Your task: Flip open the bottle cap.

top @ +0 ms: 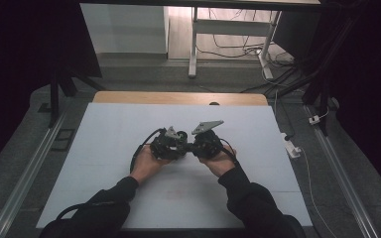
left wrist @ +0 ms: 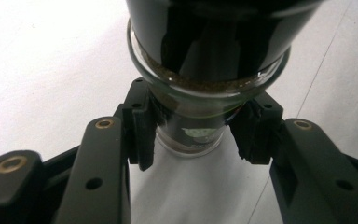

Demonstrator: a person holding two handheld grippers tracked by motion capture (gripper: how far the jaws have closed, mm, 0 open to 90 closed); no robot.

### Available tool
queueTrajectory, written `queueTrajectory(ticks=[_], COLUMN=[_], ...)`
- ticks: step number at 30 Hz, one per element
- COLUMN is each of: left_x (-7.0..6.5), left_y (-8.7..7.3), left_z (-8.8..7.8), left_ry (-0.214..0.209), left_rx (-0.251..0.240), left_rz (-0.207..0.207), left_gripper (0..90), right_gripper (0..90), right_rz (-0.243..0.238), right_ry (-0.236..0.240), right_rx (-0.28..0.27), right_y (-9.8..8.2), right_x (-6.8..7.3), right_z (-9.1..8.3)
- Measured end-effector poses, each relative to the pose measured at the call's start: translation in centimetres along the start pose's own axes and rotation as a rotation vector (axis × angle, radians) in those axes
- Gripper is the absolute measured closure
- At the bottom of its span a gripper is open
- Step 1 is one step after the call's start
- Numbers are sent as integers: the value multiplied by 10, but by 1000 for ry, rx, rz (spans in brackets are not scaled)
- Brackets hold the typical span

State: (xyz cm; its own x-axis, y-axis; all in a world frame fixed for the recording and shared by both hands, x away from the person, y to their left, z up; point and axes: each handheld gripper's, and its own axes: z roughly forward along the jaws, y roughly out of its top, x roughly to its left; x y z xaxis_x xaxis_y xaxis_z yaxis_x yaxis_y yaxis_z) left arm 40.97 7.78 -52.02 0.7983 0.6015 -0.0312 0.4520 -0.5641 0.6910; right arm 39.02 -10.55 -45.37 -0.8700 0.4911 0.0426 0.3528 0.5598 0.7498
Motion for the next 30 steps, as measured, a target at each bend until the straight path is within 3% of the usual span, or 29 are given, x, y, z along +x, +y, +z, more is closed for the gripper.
queueTrajectory(ticks=[8,21,24,30], left_x=[0,0,-2,-1], left_y=[0,-1,-1,-2], left_z=[0,0,0,0], left_ry=[0,2,12,8], left_rx=[1,-3,-5,-5], left_rz=[3,4,10,9], left_gripper=[539,540,540,540], right_gripper=[895,896,896,896], right_rz=[29,36,51,75], right_ry=[2,-6,-16,-12], right_rx=[-9,-10,-50,-56], right_y=[3,5,9,10], right_x=[-2,0,-1,-7], right_z=[7,9,4,0])
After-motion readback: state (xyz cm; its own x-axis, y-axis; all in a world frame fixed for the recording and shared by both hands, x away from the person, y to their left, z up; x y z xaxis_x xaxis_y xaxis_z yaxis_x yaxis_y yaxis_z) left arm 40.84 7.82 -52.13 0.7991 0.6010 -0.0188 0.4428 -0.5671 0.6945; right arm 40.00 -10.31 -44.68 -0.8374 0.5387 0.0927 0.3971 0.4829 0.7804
